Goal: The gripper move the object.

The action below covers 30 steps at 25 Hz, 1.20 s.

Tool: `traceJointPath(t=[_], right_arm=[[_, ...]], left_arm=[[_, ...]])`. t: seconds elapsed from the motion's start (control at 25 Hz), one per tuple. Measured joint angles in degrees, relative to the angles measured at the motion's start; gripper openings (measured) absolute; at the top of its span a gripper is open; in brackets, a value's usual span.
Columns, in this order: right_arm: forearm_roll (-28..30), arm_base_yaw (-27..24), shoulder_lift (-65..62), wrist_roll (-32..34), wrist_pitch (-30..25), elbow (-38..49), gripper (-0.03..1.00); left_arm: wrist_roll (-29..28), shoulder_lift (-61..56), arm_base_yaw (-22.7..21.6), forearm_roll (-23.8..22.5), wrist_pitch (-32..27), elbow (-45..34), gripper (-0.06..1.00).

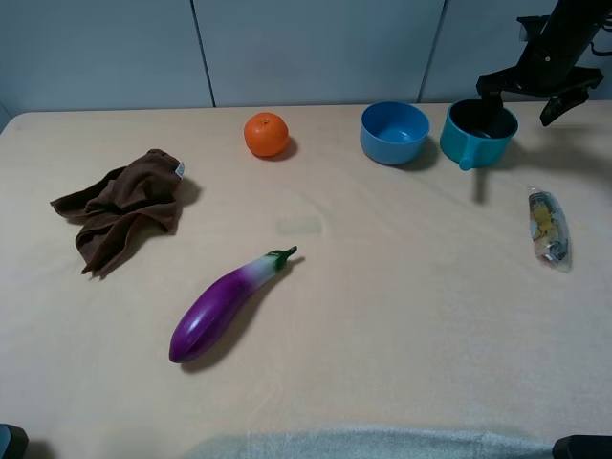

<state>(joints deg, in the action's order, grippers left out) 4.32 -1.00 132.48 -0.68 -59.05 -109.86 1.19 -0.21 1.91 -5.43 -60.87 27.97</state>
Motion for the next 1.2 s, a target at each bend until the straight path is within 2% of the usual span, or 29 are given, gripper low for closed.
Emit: traceJointPath(t=[0.56,0.96,1.2], right_arm=[[-1.0,0.0,-7.6,0.0,-9.9,-0.1,0.69],[-5.5,0.0,-13.5,0.0,-10.3,0.7,0.69],[-7.2,0.0,-20.5,0.0,-10.4,7.6,0.69]], left_arm=[[0.0,0.0,0.0,0.0,0.0,0.0,0.99],[0.0,0.0,0.0,0.0,0.0,0.0,0.99],[0.0,0.0,0.0,0.0,0.0,0.0,0.99]])
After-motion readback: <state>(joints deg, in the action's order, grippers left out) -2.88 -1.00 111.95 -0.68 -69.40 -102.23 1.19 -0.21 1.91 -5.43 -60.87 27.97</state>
